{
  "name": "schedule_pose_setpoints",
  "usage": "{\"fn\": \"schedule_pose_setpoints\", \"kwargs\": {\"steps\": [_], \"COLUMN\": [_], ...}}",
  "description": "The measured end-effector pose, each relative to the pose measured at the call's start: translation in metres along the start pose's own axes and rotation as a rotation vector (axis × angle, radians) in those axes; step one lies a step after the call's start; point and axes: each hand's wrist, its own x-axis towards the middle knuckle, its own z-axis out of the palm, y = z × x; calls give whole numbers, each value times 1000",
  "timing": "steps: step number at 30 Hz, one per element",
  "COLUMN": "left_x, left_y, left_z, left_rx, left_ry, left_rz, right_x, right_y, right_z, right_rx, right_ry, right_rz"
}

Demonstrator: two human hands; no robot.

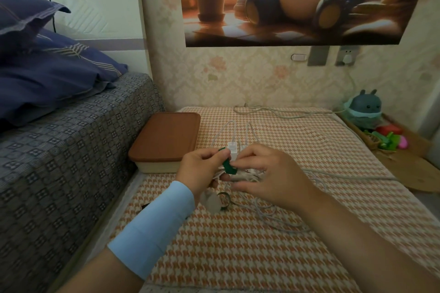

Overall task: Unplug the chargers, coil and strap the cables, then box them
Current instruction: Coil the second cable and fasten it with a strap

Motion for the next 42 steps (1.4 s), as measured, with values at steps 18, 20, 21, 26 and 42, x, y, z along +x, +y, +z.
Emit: {"fn": "schedule_pose_setpoints", "kwargs": {"steps": [18, 20, 21, 26, 42], "left_x": [8, 8, 8, 12, 7], "left_y": [7, 5, 3, -9, 13], "left_z": [-46, -46, -46, -49, -53], "left_rx": [74, -22, -78, -92, -203], "left_ry": [-372, -455, -516, -779, -202], "left_rz": [-10, -103, -160, -319, -168], "right_x": [7, 7, 7, 8, 22], "right_y": [-9, -13, -14, -13, -28], "right_z": [1, 2, 2, 2, 40], "right_rx": [-240, -245, -244, -262, 404], "right_ry": [200, 201, 199, 240, -319], "right_rz": [-625, -653, -662, -674, 425]}}
